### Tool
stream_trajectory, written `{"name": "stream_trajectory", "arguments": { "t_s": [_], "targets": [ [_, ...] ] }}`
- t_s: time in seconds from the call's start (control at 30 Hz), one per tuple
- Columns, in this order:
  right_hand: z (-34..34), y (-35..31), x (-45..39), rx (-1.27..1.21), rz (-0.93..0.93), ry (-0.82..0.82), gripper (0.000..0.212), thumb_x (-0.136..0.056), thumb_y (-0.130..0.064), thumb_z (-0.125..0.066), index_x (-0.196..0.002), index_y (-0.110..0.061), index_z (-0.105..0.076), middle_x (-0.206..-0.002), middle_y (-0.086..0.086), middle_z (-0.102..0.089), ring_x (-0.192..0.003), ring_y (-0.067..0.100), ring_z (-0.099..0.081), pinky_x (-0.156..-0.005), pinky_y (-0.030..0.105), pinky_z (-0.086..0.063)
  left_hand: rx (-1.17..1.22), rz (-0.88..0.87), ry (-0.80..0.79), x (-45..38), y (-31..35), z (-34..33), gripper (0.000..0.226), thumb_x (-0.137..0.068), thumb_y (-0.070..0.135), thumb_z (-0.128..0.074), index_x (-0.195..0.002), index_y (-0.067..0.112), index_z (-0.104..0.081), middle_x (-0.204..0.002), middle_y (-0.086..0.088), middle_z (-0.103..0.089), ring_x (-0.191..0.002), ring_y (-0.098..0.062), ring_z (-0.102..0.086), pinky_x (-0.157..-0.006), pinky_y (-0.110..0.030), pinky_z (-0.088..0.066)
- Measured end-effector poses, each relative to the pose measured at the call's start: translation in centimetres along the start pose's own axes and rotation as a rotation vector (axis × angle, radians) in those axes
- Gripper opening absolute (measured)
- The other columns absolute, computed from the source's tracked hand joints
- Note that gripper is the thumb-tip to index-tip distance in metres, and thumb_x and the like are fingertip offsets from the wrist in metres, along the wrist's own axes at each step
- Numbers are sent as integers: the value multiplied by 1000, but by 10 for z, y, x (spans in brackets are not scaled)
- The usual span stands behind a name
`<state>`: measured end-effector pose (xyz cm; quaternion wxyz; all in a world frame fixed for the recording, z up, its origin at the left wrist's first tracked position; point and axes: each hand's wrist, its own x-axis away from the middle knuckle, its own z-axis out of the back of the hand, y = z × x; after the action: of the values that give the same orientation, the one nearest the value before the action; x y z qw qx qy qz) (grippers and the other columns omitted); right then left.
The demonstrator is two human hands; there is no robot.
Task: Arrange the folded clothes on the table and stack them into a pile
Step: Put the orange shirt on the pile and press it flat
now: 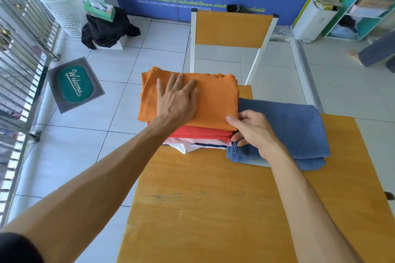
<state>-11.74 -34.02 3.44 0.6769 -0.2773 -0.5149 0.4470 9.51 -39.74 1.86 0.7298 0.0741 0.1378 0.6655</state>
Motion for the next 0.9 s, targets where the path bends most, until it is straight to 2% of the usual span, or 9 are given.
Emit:
{"name": "stream_trajectory", "arguments": {
  "t_s": [0.13,0.3,0.4,0.5,0.57,0.63,0.73,0.8,0.9],
  "targets": [
    [0,13,-1,-192,-40,65,24,-93,-25,-75,-107,-5,-72,-74,7,-66,-51,10,-59,-49,25,-53,-32,25,-35,6,-6,-8,53,-102,51,-18,-151,36,-32,-163,-6,-20,-152,-26,-7,-120,-56,3],
    [-6,9,0,-36,-62,115,19,-95,-31,-71,-102,-14,-69,-83,2,-70,-61,9,-63,-59,29,-57,18,57,-56,1,-6,-2,54,-102,51,-17,-152,36,-29,-164,-7,-16,-153,-23,-4,-122,-53,-1],
    [-4,-9,-9,130,145,339,13,-95,-30,-67,-106,-22,-68,-100,-8,-71,-84,5,-66,-73,22,-53,10,100,-2,-1,-17,4,53,-103,47,-18,-152,33,-32,-164,-9,-19,-153,-23,-7,-122,-50,-3],
    [-16,-37,-25,328,453,394,20,-98,-25,-59,-110,-25,-75,-113,-5,-72,-103,13,-64,-83,25,-48,19,133,53,-2,-32,3,52,-102,44,-18,-144,25,-41,-159,-13,-28,-150,-28,-15,-121,-53,-8],
    [-30,-52,-40,501,577,345,28,-102,-27,-52,-121,-25,-73,-132,-1,-68,-126,23,-56,-101,37,-46,70,178,54,-6,-40,2,51,-101,43,-17,-139,18,-40,-157,-12,-31,-149,-29,-18,-119,-57,-12],
    [-44,-60,-52,753,564,198,41,-107,-36,-41,-142,-26,-59,-157,2,-47,-148,28,-33,-117,46,-29,150,255,7,-9,-46,2,54,-103,41,-19,-147,14,-32,-162,-8,-22,-152,-25,-10,-120,-55,-11],
    [-52,-54,-70,962,455,47,53,-108,-43,-29,-158,-26,-34,-170,3,-19,-158,26,-7,-122,57,-11,227,312,-47,-8,-53,1,57,-104,40,-20,-154,14,-21,-164,-6,-16,-153,-23,-8,-120,-53,-13],
    [-43,-49,-81,898,420,107,51,-109,-38,-32,-157,-23,-33,-167,2,-26,-156,26,-13,-119,61,-17,238,292,-14,-7,-55,1,55,-104,36,-24,-153,12,-24,-161,-8,-25,-150,-27,-17,-119,-52,-18],
    [-24,-52,-90,803,428,211,46,-107,-34,-44,-150,-18,-46,-150,5,-53,-141,31,-40,-109,52,-38,189,218,90,-14,-53,5,51,-97,22,-35,-146,9,-40,-148,-13,-44,-139,-33,-35,-115,-49,-25]
  ]
}}
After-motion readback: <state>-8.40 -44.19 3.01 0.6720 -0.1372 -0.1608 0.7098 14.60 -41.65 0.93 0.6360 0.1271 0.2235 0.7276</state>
